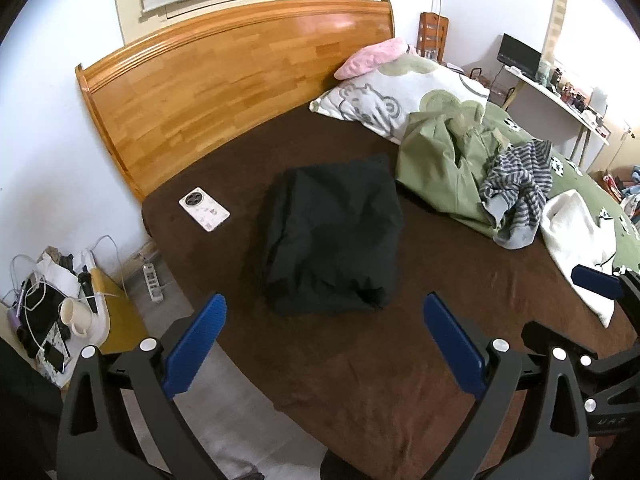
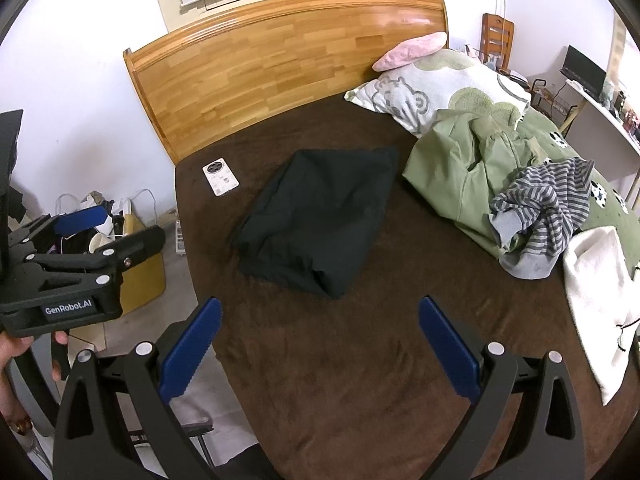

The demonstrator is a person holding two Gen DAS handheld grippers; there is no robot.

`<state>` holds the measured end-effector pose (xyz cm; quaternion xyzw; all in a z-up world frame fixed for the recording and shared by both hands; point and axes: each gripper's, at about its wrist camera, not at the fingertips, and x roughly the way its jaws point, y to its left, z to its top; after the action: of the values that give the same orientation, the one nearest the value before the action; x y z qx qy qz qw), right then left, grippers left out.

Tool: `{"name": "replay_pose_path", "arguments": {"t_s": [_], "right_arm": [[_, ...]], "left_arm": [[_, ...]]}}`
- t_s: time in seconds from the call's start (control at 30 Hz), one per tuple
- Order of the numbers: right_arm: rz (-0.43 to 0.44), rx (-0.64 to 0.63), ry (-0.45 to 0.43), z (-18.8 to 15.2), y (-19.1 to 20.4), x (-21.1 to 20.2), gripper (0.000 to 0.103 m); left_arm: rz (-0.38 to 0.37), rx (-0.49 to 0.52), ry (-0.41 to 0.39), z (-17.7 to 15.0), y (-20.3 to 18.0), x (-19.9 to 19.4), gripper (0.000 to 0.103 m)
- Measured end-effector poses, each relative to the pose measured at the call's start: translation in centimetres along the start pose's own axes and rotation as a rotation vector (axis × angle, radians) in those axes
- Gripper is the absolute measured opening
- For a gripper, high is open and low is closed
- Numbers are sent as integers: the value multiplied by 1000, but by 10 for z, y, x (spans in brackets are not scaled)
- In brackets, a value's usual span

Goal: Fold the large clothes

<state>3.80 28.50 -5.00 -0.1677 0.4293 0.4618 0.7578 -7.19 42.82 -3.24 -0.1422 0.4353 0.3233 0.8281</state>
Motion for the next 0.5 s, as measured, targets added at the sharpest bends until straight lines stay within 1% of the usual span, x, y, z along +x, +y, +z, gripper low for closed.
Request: {"name": "replay_pose_path", "arguments": {"t_s": [0.13, 0.27, 0.43, 0.5], "right_arm": [[-2, 0, 9, -6, -4, -2, 97], [-1, -3, 10, -6, -4, -3, 97], [-1, -3, 12, -6, -4, -3, 97], [1, -3, 12, -6, -4, -3, 97]], "left_arm": [[6, 28, -12, -3, -5, -2, 96], [16, 48, -48, -3, -8, -8, 96], [19, 37, -76, -2, -7, -13, 96], [16, 39, -74, -1, -7, -14, 96]]}}
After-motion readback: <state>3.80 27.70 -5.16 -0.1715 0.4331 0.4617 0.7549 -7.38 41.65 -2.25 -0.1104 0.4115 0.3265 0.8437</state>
